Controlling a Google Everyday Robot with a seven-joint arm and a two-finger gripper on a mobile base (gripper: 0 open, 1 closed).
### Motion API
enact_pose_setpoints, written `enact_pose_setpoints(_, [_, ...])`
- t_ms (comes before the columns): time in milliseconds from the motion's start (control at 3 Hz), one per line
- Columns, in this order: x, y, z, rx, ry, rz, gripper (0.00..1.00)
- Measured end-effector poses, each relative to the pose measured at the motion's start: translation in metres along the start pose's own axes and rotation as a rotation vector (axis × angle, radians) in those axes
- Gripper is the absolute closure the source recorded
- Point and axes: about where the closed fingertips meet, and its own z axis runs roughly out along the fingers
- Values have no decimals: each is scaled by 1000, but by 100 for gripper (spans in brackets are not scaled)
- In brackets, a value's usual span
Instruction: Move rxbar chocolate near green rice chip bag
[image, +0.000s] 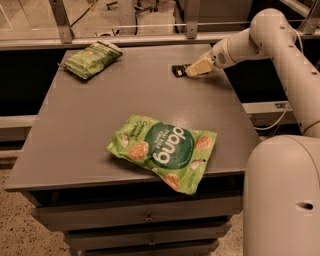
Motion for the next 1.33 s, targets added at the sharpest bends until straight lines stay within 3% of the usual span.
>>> enact_pose_setpoints(333, [3, 6, 5, -27, 16, 22, 63])
enact_pose_setpoints(667, [4, 24, 7, -89, 31, 16, 87])
enact_pose_setpoints(1000, [-25, 67, -14, -209, 1, -74, 100])
enact_pose_setpoints(1333, [-43, 102, -37, -305, 1, -153, 100])
